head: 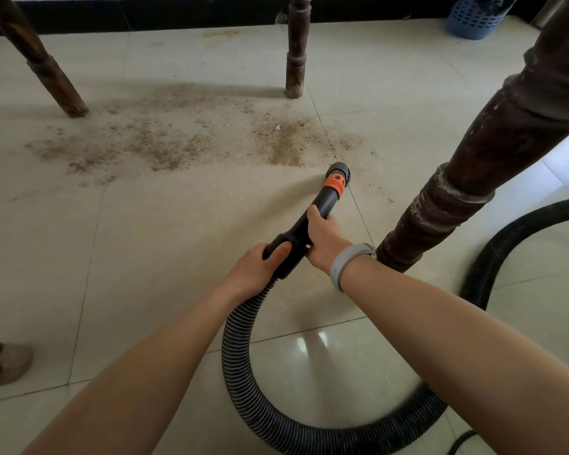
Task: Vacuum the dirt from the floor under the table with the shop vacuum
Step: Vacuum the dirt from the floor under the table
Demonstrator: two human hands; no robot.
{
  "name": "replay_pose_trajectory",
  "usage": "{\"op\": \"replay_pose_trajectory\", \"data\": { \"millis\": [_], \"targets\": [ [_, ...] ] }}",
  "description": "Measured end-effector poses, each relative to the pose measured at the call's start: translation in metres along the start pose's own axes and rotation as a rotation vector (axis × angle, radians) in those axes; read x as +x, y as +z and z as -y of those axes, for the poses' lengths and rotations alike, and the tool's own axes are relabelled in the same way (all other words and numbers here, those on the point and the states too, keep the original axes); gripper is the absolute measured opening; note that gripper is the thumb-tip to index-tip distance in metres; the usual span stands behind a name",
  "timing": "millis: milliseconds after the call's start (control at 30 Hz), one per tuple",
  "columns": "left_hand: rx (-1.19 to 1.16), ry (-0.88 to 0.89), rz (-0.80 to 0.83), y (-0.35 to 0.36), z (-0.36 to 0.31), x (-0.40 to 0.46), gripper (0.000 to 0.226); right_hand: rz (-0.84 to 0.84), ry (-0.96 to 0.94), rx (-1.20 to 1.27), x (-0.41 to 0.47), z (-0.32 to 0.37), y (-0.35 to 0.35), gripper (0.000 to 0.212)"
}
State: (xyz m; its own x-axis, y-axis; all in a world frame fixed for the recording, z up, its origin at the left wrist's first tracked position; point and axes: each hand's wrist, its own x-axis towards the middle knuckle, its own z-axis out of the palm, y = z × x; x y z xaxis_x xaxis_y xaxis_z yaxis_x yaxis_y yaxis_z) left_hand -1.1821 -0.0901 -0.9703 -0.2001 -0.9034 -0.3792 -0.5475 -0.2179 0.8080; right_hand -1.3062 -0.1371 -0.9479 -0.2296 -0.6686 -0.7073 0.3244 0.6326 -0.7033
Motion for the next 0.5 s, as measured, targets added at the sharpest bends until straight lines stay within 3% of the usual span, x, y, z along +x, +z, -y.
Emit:
{"op": "replay_pose_trajectory", "data": {
  "millis": [267, 500],
  "targets": [
    [0.074, -0.033, -0.075, 0.005, -0.005, 0.012, 0.049, 0.041, -0.013, -0.046, 0.008, 0.013, 0.003, 0.026],
    [0.068, -0.081, -0.073, 0.001, 0.009, -0.005, 0.049, 0.129, -0.02, -0.057, 0.005, -0.005, 0.004, 0.017]
  ]
}}
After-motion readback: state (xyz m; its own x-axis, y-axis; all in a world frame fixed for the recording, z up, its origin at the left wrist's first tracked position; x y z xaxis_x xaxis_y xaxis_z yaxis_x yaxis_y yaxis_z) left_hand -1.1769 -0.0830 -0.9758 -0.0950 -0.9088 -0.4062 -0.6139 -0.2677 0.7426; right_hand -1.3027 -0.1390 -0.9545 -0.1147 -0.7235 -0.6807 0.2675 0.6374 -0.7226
